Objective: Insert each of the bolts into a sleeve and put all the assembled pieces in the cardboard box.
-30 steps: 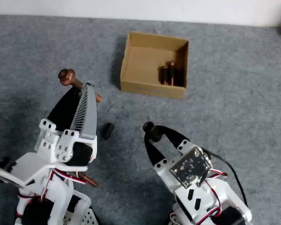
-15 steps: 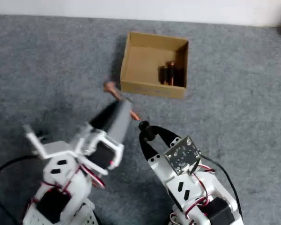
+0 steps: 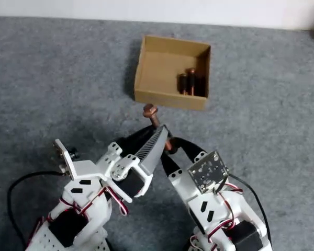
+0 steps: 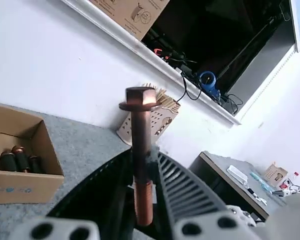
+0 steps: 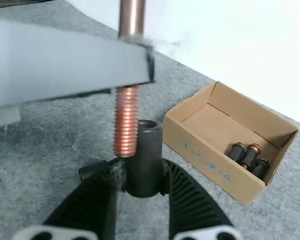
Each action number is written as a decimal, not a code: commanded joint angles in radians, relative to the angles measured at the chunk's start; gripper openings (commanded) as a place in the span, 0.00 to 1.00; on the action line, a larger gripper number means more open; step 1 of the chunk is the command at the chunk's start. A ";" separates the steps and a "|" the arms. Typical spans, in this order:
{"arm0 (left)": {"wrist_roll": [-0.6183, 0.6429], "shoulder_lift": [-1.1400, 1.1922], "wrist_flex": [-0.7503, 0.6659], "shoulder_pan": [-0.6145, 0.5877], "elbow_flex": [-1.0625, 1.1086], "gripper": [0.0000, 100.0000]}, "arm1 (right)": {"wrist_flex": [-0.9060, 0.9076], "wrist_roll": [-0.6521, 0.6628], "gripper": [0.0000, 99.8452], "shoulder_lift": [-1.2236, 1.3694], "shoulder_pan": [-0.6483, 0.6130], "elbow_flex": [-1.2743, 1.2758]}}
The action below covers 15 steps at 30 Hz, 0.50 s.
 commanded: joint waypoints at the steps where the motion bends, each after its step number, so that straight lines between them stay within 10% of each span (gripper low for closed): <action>1: -0.006 -0.012 -0.029 -0.035 -0.010 0.01 | -0.028 -0.009 0.01 -0.005 0.012 -0.015; 15: -0.054 -0.007 -0.123 -0.050 0.127 0.01 | -0.027 -0.009 0.01 -0.005 -0.022 -0.005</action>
